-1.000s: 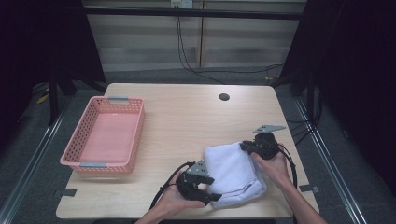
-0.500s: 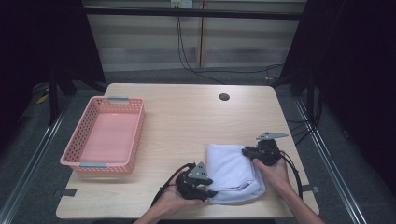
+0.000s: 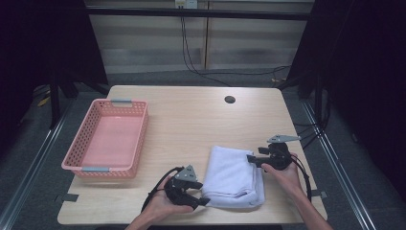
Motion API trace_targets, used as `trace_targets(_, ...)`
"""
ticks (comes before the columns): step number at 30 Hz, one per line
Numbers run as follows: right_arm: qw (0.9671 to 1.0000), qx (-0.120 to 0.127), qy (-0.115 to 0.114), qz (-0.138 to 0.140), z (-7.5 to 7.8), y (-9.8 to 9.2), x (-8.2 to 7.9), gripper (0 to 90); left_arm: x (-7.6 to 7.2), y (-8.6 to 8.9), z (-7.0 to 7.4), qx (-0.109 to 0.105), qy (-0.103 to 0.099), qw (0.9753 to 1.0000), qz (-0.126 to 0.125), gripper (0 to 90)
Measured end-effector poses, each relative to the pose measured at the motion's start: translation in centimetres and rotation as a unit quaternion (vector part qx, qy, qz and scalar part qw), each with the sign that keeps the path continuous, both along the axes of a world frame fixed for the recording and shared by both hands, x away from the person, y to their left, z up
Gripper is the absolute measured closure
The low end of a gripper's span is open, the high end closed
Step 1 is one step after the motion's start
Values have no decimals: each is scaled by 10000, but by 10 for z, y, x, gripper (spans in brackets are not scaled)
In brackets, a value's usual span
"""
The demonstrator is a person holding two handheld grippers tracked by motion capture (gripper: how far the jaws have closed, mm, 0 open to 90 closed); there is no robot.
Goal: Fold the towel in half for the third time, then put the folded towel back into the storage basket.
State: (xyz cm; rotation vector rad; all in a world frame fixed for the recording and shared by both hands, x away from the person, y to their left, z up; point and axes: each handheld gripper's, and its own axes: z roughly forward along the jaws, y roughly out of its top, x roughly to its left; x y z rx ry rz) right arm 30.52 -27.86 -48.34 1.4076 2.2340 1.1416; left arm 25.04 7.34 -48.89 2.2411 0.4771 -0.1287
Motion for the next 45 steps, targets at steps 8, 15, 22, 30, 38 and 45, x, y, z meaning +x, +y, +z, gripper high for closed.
trace_targets(8, 9991, 5, 201, 375, -5, 10, 9, 157, 2, -5, -4, -38, 55, 9999, 100, 272)
trace_targets(15, 9963, 25, 533, 669, -16, 15, 12, 150, -7, -23, -7, 222, -274, 9993, -82, 223)
trace_targets(22, 9962, -232, 367, 757, -17, 16, 12, 115, -10, -25, -8, 285, -343, 9988, -199, 270)
trace_targets(30, 9943, -163, 380, 987, -20, 20, 10, 180, -16, -30, -10, 430, -583, 9972, -158, 261)
trace_targets(38, 9927, -109, 394, 1135, -18, 23, 3, 326, -23, -32, -6, 595, -731, 9951, -305, 528)
trace_targets(45, 9909, 38, 492, 1250, -17, 24, 2, 456, -16, -32, -7, 373, -413, 9982, -236, 650)
